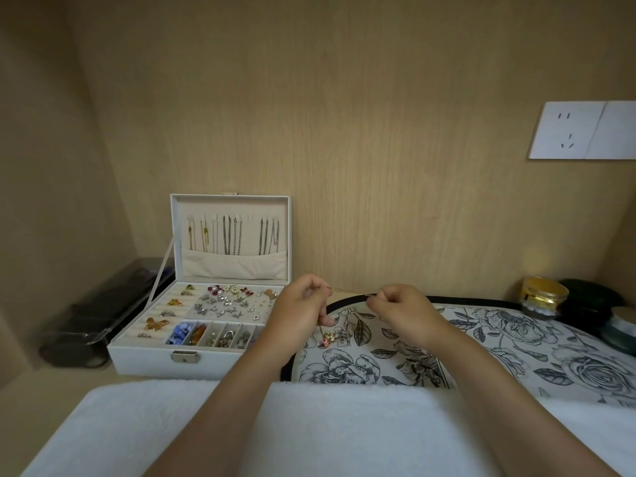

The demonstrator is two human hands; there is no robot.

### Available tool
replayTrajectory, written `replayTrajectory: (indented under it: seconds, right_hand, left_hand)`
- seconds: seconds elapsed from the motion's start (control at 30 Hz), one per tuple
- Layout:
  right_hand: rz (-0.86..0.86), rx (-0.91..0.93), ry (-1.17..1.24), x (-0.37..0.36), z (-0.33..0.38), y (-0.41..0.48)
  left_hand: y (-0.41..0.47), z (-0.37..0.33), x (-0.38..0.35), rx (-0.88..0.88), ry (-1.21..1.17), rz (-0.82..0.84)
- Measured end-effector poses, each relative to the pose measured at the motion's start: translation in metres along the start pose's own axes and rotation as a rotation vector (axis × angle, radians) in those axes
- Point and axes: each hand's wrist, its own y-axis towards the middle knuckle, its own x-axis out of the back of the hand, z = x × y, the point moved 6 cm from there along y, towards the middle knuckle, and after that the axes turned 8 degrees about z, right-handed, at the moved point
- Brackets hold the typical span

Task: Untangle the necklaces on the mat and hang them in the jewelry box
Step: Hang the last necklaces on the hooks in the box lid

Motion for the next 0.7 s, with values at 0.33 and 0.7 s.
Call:
replayTrajectory:
  seconds: [0.33, 0.7]
  right_hand:
    - [0.106, 0.096, 0.543, 0.003, 0.026, -0.008]
    - [0.143, 0.148, 0.206, -0.011, 0.046, -0.007]
  left_hand:
    - [-0.004, 0.002, 0.004, 0.090, 0.368, -0.077]
    - [-0.010, -0.017, -0.016, 0.005, 0.260, 0.225]
